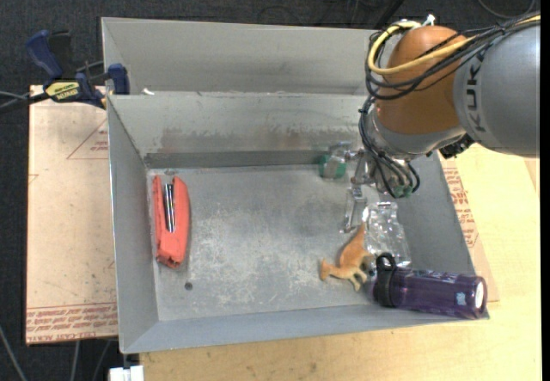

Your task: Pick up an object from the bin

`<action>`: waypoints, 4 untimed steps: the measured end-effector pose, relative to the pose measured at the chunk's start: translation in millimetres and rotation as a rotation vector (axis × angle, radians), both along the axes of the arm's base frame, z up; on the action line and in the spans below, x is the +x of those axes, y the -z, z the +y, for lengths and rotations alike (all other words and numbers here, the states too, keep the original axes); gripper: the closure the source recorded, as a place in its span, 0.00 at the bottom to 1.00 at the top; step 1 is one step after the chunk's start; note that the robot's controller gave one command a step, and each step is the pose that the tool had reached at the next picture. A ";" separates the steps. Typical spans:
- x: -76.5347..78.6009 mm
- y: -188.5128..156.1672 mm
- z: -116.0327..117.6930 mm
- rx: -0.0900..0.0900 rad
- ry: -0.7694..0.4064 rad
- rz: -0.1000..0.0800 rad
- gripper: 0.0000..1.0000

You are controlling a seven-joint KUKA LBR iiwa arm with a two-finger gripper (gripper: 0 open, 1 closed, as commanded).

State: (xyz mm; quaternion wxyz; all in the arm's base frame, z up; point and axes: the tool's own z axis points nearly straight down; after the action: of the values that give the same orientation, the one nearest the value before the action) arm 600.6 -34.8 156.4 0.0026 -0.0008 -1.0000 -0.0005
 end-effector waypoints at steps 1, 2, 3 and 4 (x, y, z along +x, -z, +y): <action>1.3 -4.8 0.1 0.000 -0.001 -0.007 0.00; -19.2 29.8 -32.4 0.002 -0.059 -0.014 0.00; -35.5 63.8 -46.8 0.001 -0.261 -0.010 0.00; -60.5 81.5 -71.7 0.006 -0.628 -0.044 1.00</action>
Offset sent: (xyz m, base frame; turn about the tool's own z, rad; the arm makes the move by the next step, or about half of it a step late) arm -0.0554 -0.0899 -0.0864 -0.1237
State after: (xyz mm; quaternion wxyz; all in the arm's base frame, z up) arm 540.1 -106.5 74.9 -0.0188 0.3079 -0.9512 -0.0024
